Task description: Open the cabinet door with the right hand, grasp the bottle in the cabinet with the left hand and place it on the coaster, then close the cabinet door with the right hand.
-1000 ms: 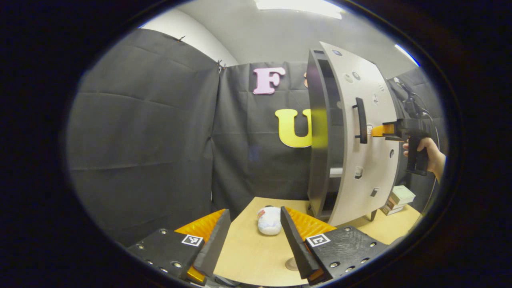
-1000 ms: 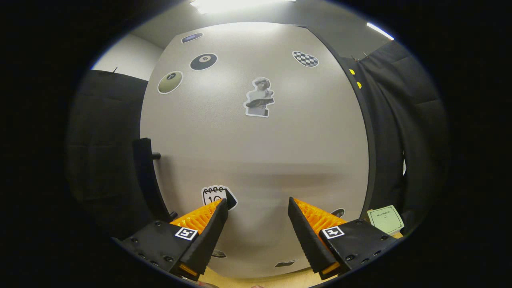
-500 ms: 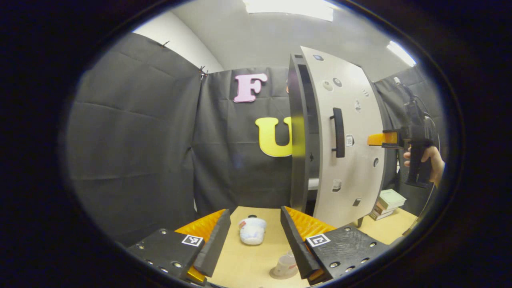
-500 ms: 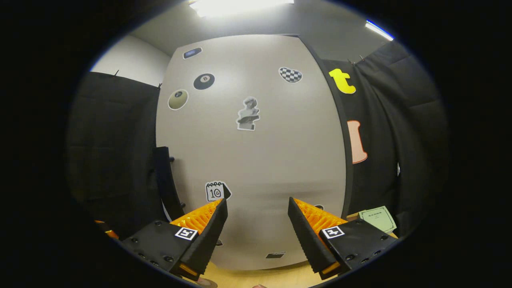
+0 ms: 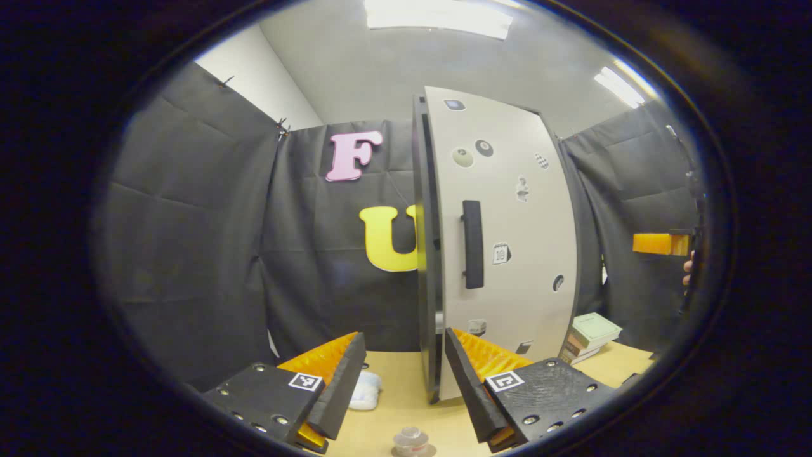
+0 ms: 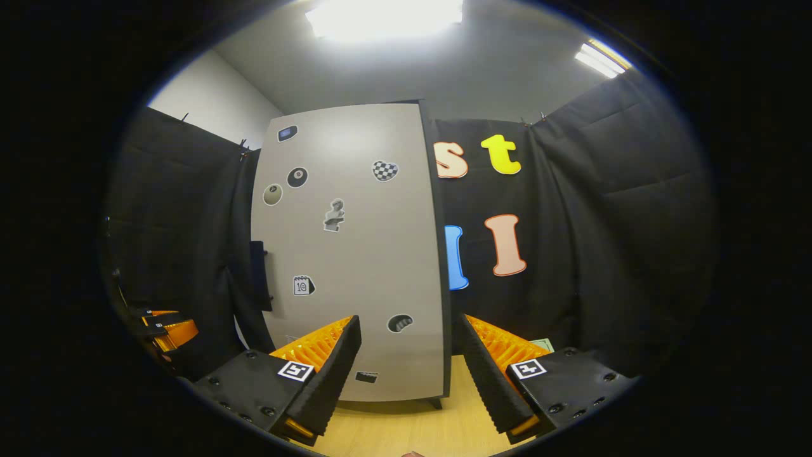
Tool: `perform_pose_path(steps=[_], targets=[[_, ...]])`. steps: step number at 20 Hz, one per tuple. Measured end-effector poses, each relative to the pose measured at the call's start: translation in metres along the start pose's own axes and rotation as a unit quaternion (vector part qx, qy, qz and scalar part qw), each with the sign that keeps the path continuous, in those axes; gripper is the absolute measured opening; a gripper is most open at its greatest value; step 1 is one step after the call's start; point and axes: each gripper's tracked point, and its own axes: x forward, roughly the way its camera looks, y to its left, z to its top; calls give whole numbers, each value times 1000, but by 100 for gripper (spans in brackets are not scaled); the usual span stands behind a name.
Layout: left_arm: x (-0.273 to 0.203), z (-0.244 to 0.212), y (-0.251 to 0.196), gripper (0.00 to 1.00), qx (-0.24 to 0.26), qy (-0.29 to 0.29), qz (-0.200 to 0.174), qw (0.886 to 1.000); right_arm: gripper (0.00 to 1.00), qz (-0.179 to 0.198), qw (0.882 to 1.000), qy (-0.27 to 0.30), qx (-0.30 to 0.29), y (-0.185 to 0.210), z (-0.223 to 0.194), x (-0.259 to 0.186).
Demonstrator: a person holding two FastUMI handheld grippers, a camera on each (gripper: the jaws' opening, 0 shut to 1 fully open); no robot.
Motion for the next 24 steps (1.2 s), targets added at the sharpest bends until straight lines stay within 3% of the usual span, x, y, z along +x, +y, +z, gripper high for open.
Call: perform_pose_path(steps=[6,10,13,17,20,21,24], targets=[[10,18,-74,76,-1,-14,-42,999,96,-36,999,1,-6,-67,-6,-54],[3,24,-104,76,-1,-21,-35,999,96,-32,999,-6,-35,-91,-7,-74],[-11,27,-115,76,15,-24,-16,999,96,-14,999,-9,-43,-89,-10,-79],[-26,28,-119,76,25,-24,-21,999,96,-10,999,-15,-27,-79,-4,-88],[-36,32,-106,76,38,-26,-17,999,96,-7,999,-32,-17,-63,8,-89],[-39,35,-101,80,38,-29,-16,999,96,-5,999,-34,-21,-57,9,-88],[-45,33,-86,76,31,-30,-8,999,96,-4,999,-39,-26,-42,11,-91]])
